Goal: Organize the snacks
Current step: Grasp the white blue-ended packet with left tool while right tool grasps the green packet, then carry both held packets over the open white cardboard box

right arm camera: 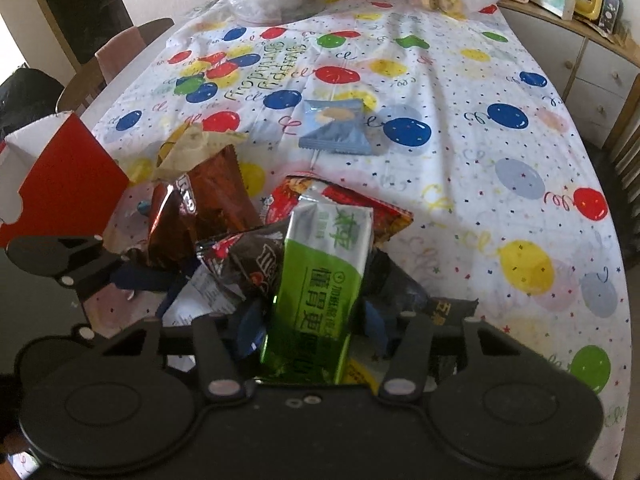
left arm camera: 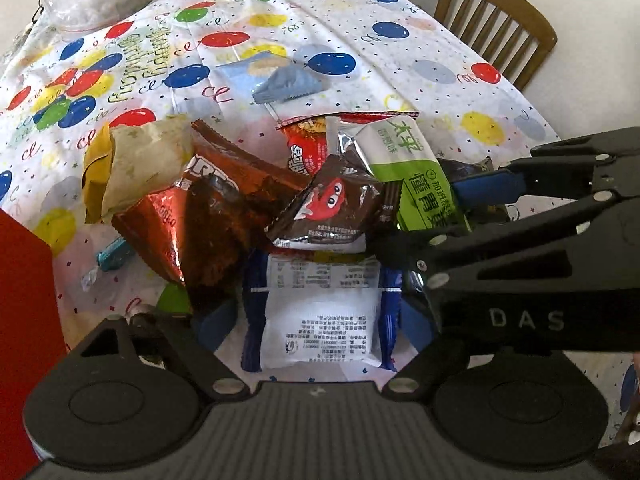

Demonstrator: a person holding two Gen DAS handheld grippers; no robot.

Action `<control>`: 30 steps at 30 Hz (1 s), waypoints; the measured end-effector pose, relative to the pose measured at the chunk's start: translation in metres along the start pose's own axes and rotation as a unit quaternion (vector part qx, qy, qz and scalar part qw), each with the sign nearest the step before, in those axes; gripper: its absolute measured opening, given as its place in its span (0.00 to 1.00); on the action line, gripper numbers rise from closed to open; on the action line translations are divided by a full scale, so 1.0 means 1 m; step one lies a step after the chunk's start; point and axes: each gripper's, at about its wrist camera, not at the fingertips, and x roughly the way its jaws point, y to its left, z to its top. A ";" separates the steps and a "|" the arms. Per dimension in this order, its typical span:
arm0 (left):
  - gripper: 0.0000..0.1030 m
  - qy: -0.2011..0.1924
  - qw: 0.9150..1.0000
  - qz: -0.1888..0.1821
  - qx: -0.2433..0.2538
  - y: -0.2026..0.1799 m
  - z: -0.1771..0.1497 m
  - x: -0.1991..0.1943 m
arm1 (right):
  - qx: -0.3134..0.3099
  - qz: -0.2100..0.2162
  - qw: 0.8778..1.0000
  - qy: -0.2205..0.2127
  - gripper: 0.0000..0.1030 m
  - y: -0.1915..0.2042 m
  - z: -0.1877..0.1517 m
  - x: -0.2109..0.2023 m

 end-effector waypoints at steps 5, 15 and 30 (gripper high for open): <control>0.73 -0.008 1.000 0.001 0.003 -0.001 -0.001 -0.002 | -0.004 -0.007 1.000 -0.006 0.44 0.001 -0.003 -0.001; 0.56 -0.013 0.999 0.004 -0.031 0.001 -0.005 -0.008 | 0.016 -0.003 1.000 -0.018 0.40 -0.007 -0.008 -0.012; 0.56 -0.021 0.994 0.015 -0.105 0.006 -0.026 -0.036 | 0.055 0.022 0.998 -0.027 0.40 -0.019 -0.029 -0.041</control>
